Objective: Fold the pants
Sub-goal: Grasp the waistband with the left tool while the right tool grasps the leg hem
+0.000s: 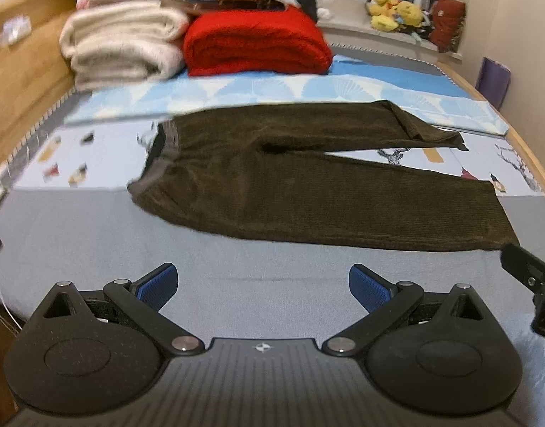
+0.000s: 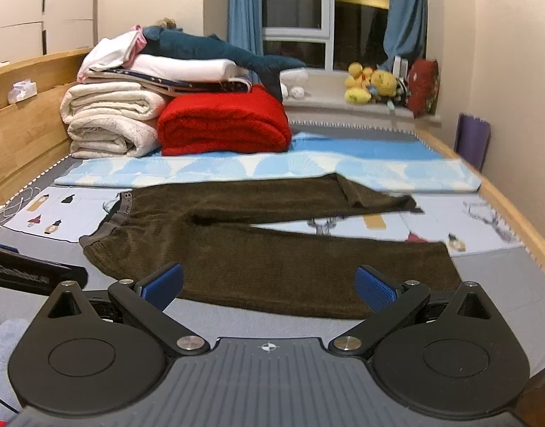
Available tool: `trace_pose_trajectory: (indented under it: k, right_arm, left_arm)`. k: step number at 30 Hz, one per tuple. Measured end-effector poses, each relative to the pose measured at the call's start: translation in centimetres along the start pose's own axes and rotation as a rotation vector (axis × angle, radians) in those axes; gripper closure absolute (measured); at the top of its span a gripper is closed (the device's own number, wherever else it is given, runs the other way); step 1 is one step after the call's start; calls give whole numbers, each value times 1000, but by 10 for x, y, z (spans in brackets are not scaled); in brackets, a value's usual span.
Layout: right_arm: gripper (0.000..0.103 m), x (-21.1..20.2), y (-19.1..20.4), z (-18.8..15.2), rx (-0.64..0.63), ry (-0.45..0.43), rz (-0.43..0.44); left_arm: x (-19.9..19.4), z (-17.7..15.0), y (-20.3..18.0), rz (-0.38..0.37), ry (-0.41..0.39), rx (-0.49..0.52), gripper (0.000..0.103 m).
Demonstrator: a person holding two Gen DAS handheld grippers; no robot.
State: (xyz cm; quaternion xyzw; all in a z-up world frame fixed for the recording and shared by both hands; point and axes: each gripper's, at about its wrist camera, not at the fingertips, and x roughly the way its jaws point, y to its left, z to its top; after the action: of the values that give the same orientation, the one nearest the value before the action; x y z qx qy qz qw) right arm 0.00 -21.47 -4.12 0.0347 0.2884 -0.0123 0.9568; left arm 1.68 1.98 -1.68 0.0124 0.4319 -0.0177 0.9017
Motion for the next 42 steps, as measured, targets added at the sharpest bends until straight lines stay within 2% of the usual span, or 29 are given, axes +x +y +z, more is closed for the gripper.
trace_pose_trajectory:
  k: [6, 8, 10, 13, 15, 17, 20, 24, 25, 27, 28, 29, 30, 31, 32, 33, 34, 36, 38, 42]
  right_arm:
    - [1, 67, -61, -18, 232, 115, -25]
    - [1, 97, -89, -29, 337, 160, -31]
    - [1, 128, -119, -41, 460, 207, -42]
    - [1, 168, -164, -57, 648, 226, -111]
    - [1, 193, -192, -65, 742, 230, -173]
    - [1, 216, -219, -74, 816, 242, -230]
    - [1, 247, -252, -84, 901, 258, -307]
    - [1, 279, -282, -97, 993, 283, -365]
    - [0, 284, -283, -98, 1006, 279, -375]
    - [0, 292, -284, -95, 997, 244, -405]
    - [0, 296, -283, -94, 975, 219, -406]
    - [0, 300, -282, -93, 953, 205, -397]
    - [1, 303, -282, -92, 936, 195, -390]
    - [2, 305, -282, -92, 926, 186, -387]
    - [21, 305, -281, -92, 920, 172, -391]
    - [68, 306, -284, -90, 913, 164, -390]
    - [95, 308, -288, -90, 915, 189, -382]
    - [93, 302, -295, -93, 962, 201, -374]
    - [94, 293, -296, -89, 948, 217, -384]
    - [94, 267, -292, -78, 893, 258, -409]
  left_arm:
    - [73, 17, 63, 26, 35, -202, 0]
    - [108, 25, 90, 53, 38, -268, 0]
    - [148, 35, 115, 91, 74, -319, 0]
    - [206, 51, 150, 113, 157, -417, 0]
    - [237, 58, 172, 100, 182, -503, 0]
    - [266, 66, 191, 119, 191, -588, 0]
    - [296, 76, 204, 180, 181, -612, 4]
    - [330, 87, 215, 223, 201, -613, 7]
    - [337, 89, 219, 245, 201, -621, 12]
    - [344, 89, 224, 281, 191, -642, 48]
    - [349, 90, 228, 263, 202, -668, 57]
    - [350, 88, 231, 236, 206, -694, 78]
    - [349, 87, 233, 209, 205, -714, 92]
    - [347, 89, 233, 212, 198, -714, 92]
    - [344, 91, 231, 222, 197, -704, 95]
    - [340, 93, 229, 233, 193, -688, 96]
    - [335, 95, 225, 249, 185, -664, 96]
    - [326, 97, 221, 269, 177, -626, 96]
    - [312, 97, 222, 263, 174, -602, 96]
    - [285, 83, 231, 223, 187, -615, 96]
